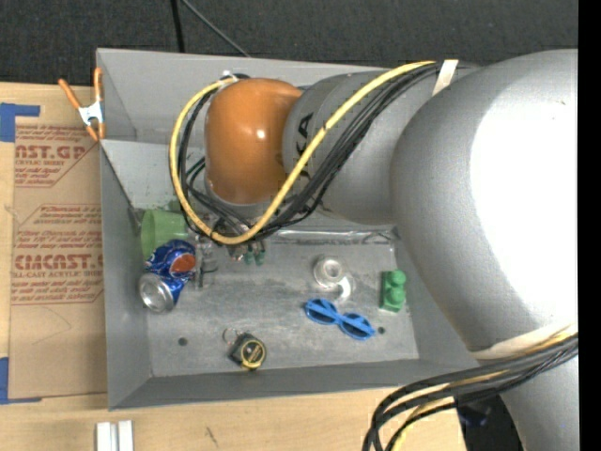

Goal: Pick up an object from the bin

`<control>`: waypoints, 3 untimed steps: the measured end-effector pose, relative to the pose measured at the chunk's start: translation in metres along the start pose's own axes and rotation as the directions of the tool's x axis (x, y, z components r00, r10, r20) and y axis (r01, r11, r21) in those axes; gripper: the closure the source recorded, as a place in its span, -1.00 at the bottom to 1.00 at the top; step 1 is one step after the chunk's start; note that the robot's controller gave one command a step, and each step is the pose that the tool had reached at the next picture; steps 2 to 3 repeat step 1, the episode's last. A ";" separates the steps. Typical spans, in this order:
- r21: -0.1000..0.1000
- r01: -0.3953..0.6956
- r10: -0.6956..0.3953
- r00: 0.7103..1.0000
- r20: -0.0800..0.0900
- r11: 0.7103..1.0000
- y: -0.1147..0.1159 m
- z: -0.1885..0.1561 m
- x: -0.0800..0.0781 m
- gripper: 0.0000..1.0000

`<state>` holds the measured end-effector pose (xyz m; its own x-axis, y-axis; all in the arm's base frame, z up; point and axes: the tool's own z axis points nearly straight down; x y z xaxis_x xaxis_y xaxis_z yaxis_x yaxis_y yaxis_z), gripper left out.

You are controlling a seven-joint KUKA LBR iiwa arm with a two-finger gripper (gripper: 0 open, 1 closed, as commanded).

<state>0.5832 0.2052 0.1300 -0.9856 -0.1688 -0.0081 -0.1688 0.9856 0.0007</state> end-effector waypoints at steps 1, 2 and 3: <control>0.000 0.001 -0.001 1.000 -0.003 1.000 0.001 -0.018 -0.001 1.00; 0.000 0.001 -0.001 1.000 -0.003 1.000 0.001 -0.018 -0.001 1.00; 0.000 0.001 -0.001 1.000 -0.003 1.000 0.001 -0.018 -0.001 1.00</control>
Offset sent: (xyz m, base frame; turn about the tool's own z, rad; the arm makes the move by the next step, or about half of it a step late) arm 0.0000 0.0000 0.0170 0.0000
